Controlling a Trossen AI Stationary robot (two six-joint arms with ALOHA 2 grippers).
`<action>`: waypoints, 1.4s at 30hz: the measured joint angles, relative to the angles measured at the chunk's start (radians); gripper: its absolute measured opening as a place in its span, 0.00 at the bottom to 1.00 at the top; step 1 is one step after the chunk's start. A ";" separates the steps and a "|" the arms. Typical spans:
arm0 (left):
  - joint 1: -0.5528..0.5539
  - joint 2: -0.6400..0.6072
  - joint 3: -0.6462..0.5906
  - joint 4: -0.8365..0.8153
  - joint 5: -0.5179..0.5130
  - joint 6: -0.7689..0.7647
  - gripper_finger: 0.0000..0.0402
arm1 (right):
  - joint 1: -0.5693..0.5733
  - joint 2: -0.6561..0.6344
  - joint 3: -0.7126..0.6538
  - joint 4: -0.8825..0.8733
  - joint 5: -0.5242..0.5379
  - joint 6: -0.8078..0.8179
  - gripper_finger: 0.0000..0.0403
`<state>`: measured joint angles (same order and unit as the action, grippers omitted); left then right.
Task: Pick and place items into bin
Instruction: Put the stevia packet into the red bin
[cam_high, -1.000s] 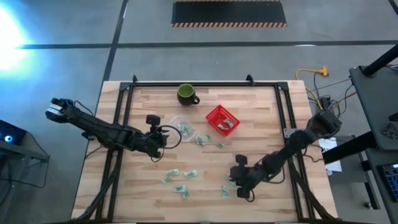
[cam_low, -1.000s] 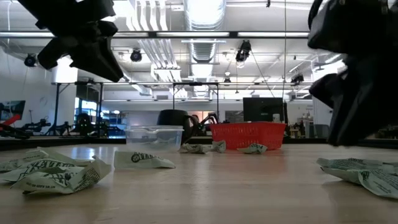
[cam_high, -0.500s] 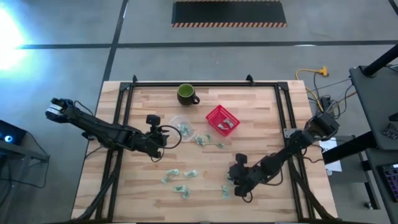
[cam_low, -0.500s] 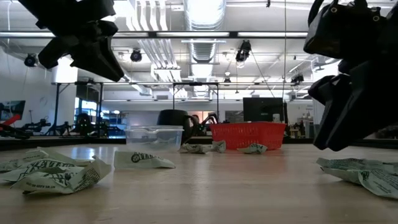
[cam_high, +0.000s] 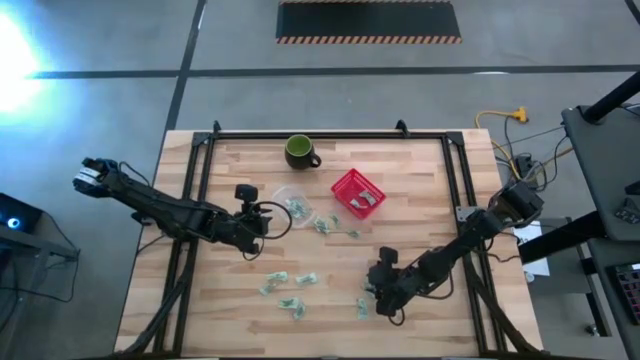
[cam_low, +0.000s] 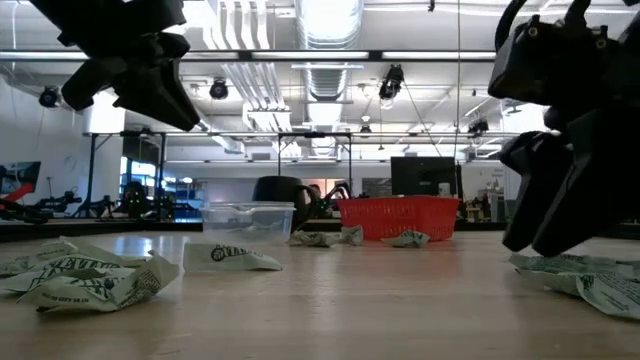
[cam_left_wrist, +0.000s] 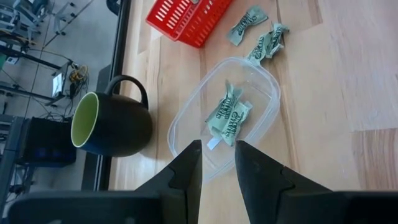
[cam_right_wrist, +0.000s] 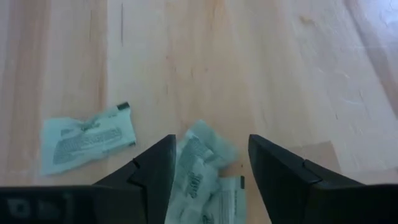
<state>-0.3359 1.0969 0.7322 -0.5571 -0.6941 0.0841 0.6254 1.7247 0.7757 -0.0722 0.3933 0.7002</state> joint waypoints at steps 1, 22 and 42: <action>0.000 0.000 0.000 0.001 0.000 0.000 0.20 | -0.001 0.009 0.000 0.006 -0.001 0.000 0.48; -0.001 0.000 -0.001 0.002 0.000 0.000 0.20 | -0.008 0.028 0.003 0.000 -0.035 -0.101 0.17; -0.001 0.000 -0.002 0.004 0.004 -0.027 0.20 | -0.011 -0.054 0.002 0.000 0.216 -0.363 0.04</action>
<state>-0.3367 1.0969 0.7303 -0.5533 -0.6905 0.0572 0.6140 1.6711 0.7773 -0.0717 0.6088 0.3377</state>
